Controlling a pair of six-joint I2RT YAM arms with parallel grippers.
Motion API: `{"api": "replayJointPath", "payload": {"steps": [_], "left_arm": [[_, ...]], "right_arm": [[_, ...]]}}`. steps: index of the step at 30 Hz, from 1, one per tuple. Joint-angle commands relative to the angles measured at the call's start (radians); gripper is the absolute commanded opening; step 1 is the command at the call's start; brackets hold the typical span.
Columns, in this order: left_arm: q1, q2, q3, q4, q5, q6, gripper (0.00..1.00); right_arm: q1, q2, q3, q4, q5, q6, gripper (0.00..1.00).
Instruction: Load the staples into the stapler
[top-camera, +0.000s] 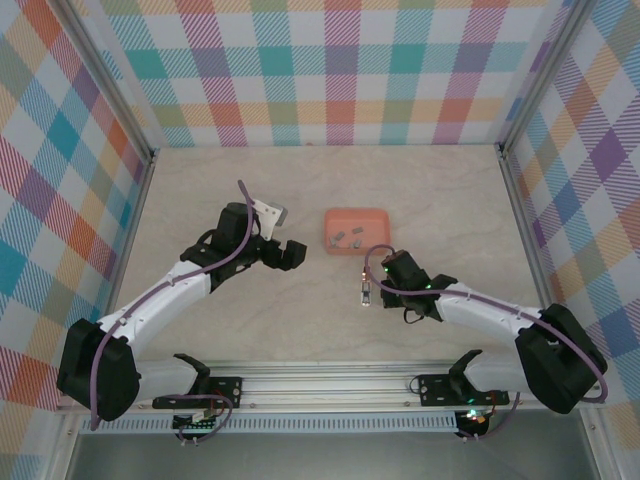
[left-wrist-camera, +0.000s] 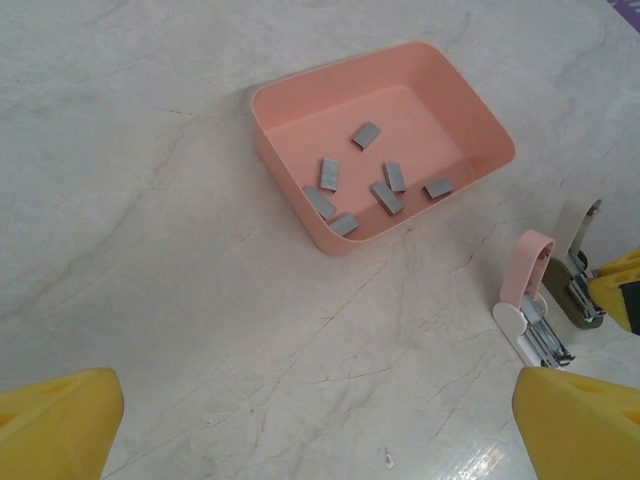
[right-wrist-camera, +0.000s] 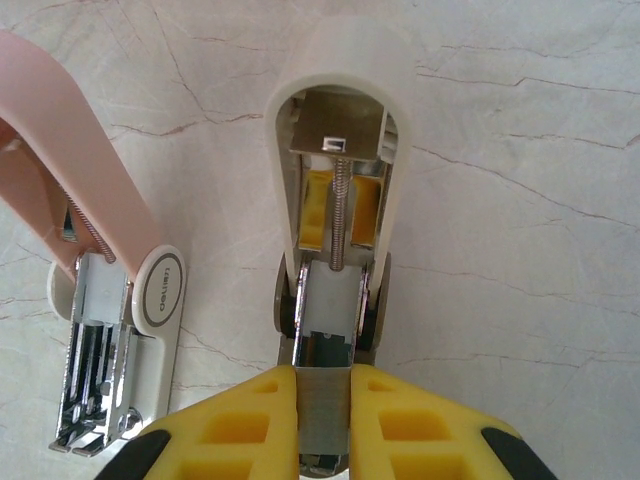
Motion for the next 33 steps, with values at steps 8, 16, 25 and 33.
{"api": "replayJointPath", "payload": {"steps": [8,16,25,33], "left_arm": [[-0.004,0.007,0.035,0.006,0.019,-0.007,1.0],[-0.005,0.006,0.035,0.006,0.018,-0.007,1.0],[-0.005,0.006,0.035,0.005,0.018,-0.007,1.0],[-0.006,0.007,0.036,0.004,0.017,-0.007,1.0]], "right_arm": [[0.008,-0.018,0.048,-0.021,0.003,-0.001,0.15],[0.01,-0.016,0.041,-0.022,0.004,0.007,0.15],[0.009,0.01,0.033,-0.017,0.007,0.014,0.15],[0.01,0.024,0.035,-0.025,0.02,0.02,0.15]]}}
